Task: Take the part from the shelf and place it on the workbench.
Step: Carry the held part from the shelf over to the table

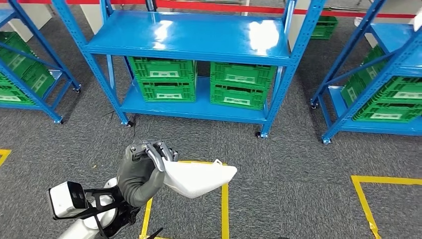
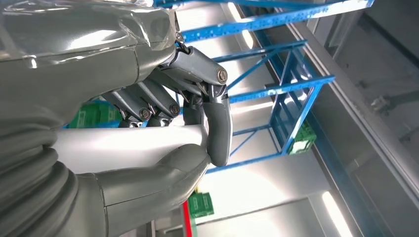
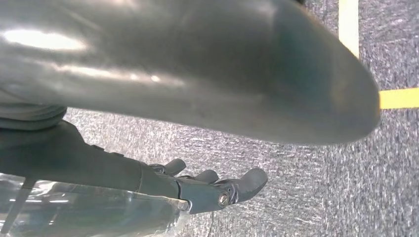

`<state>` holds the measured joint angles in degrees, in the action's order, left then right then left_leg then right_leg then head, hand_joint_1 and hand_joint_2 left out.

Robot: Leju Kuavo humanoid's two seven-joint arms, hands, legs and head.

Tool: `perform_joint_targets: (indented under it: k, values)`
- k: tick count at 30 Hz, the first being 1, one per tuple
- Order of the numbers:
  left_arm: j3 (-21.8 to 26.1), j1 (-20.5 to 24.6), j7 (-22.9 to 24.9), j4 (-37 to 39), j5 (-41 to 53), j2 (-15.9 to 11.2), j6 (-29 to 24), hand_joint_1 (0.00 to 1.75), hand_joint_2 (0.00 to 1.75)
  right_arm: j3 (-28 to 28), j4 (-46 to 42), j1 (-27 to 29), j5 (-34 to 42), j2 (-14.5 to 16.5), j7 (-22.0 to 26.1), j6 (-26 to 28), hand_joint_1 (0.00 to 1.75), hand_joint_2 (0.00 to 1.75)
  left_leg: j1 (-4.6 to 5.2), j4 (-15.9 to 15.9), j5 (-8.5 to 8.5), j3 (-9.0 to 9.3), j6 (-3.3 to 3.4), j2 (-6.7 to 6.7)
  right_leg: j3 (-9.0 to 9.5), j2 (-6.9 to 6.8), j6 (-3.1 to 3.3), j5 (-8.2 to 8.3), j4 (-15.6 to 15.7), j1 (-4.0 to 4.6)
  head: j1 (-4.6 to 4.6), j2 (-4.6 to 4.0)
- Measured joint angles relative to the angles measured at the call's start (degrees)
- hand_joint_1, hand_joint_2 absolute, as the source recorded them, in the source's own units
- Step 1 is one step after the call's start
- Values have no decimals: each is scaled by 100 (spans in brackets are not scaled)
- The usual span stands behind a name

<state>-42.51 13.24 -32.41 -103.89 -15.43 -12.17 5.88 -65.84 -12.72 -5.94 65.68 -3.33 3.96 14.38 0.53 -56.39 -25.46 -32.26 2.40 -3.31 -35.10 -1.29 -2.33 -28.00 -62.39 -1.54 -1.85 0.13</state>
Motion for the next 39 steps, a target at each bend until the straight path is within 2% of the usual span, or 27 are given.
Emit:
perform_joint_targets:
  k: [2,4,6,8,10,11,12,13,14,16,17,18,20,21,22,24,26,27,28,30,31,32,33,35,36,38,39]
  values:
    - [2,-3,-8,0,1,-2,-1,175,175,2,0,-14,-8,-8,1,0,0,0,27,-61,-23,-28,-42,-78,242,-103,70,131,466,35,-7,0]
    - [4,-9,-16,0,7,-6,0,175,175,2,0,-15,-14,-9,1,1,0,0,31,-87,-20,-47,-84,-147,224,-33,153,161,498,51,-9,0]
    - [7,-14,-20,0,11,-9,1,175,175,2,0,-13,-15,-4,1,3,0,0,4,-164,-94,-89,-149,-75,212,51,215,200,512,15,-10,0]
    - [10,-20,-26,0,11,-18,2,175,175,3,0,-21,-16,1,5,5,0,0,-40,-625,-411,-275,-228,151,200,138,269,237,523,-24,-14,0]
    - [10,-41,-31,1,11,-30,2,175,175,5,0,-24,-19,-1,9,9,0,0,-72,-1414,-805,-591,-278,287,167,233,290,264,520,-22,-15,0]
    - [9,-51,-31,2,11,-33,2,175,175,5,0,-21,-21,-1,10,13,0,0,-81,-1692,-898,-704,-287,301,149,287,289,278,518,-21,-16,0]
    - [9,-58,-31,2,11,-37,2,175,175,5,0,-18,-24,-1,11,18,0,0,-87,-1751,-874,-715,-286,309,136,347,279,293,517,-20,-17,0]
    - [9,-61,-31,2,11,-39,2,175,175,5,0,-17,-29,1,11,22,0,0,-92,-1584,-751,-614,-276,325,129,409,272,309,517,-20,-17,0]
    - [9,-61,-31,2,11,-40,2,175,175,4,-1,-20,-37,3,13,25,0,0,-96,-1203,-551,-404,-254,378,128,472,260,323,517,-20,-17,0]
    - [14,-67,-34,0,17,-45,3,175,175,3,-2,-36,-68,18,15,25,0,0,-104,-407,-278,14,-187,651,111,585,221,358,519,-24,-9,0]
    - [20,-76,-38,-4,23,-49,3,175,175,3,-2,-45,-92,25,16,21,0,0,-98,-170,-227,129,-157,761,86,637,187,381,521,-34,-13,0]
    - [32,-92,-45,-10,31,-56,4,175,175,2,-2,-48,-118,31,16,13,0,0,-88,-86,-239,159,-135,821,57,687,149,406,527,-48,-17,0]
    - [70,-141,-57,-34,15,-67,20,175,175,-1,-2,-36,-169,42,11,-6,0,0,-79,-23,-196,169,-85,709,15,793,64,460,557,-65,-32,0]
    - [89,-168,-57,-47,-20,-71,43,175,175,-3,-2,-25,-187,48,9,-11,0,0,-86,36,-153,195,-51,638,-21,754,44,448,529,-51,-27,0]
    - [108,-196,-56,-59,-71,-72,77,175,175,-5,-2,-22,-204,54,9,-14,0,0,-94,98,-103,218,-9,558,-97,651,46,379,413,-30,-15,0]
    - [144,-268,-37,-68,-181,-74,149,175,175,-8,-2,-31,-225,54,15,-15,0,0,-77,163,-41,222,41,394,-397,344,102,65,-198,3,15,0]
    - [169,-351,-16,-68,-245,-79,192,175,175,-9,-2,-35,-233,51,20,-16,0,0,-41,158,-27,183,57,227,-690,210,114,-232,-918,5,30,0]
    - [174,-383,-10,-68,-260,-81,202,175,175,-9,-2,-29,-234,50,21,-16,0,0,-28,153,-26,170,59,152,-713,189,91,-276,-1052,4,30,0]
    - [178,-405,-5,-68,-276,-83,213,175,175,-10,-2,-22,-236,48,21,-17,0,0,-20,145,-25,162,58,84,-606,168,56,-231,-938,5,32,0]
    - [195,-430,17,-68,-328,-83,258,175,175,-10,-2,-21,-244,38,22,-17,0,0,-9,113,-36,157,43,-31,-107,31,11,-6,-130,18,33,0]
    - [209,-441,32,-69,-367,-84,293,175,175,-10,-2,-29,-249,34,23,-17,0,0,9,89,-48,149,24,-83,130,-61,26,95,267,34,31,0]
    - [225,-451,44,-70,-401,-86,328,175,175,-10,-2,-40,-256,32,27,-17,0,0,24,66,-60,139,0,-124,282,-123,61,155,530,50,27,0]
    - [240,-462,55,-71,-434,-88,358,175,175,-10,-2,-49,-262,31,30,-17,0,0,37,47,-68,130,-25,-160,341,-157,106,175,645,65,25,0]
    - [263,-483,65,-73,-478,-93,399,175,175,-10,-2,-55,-270,30,35,-17,0,0,41,39,-67,125,-75,-227,318,-65,172,205,639,72,20,0]
    - [274,-492,69,-74,-491,-96,413,175,175,-10,-2,-55,-271,36,34,-17,0,0,29,19,-88,110,-108,-207,310,-22,201,224,652,53,21,0]
    - [298,-511,72,-78,-502,-109,440,175,175,-10,-1,-66,-273,45,25,-17,0,0,-11,-273,-313,-13,-188,1,304,74,257,263,671,5,12,0]
    - [310,-529,73,-78,-507,-117,455,175,175,-10,-1,-79,-277,50,18,-17,0,0,-39,-599,-514,-150,-228,142,296,123,275,276,671,-7,6,0]
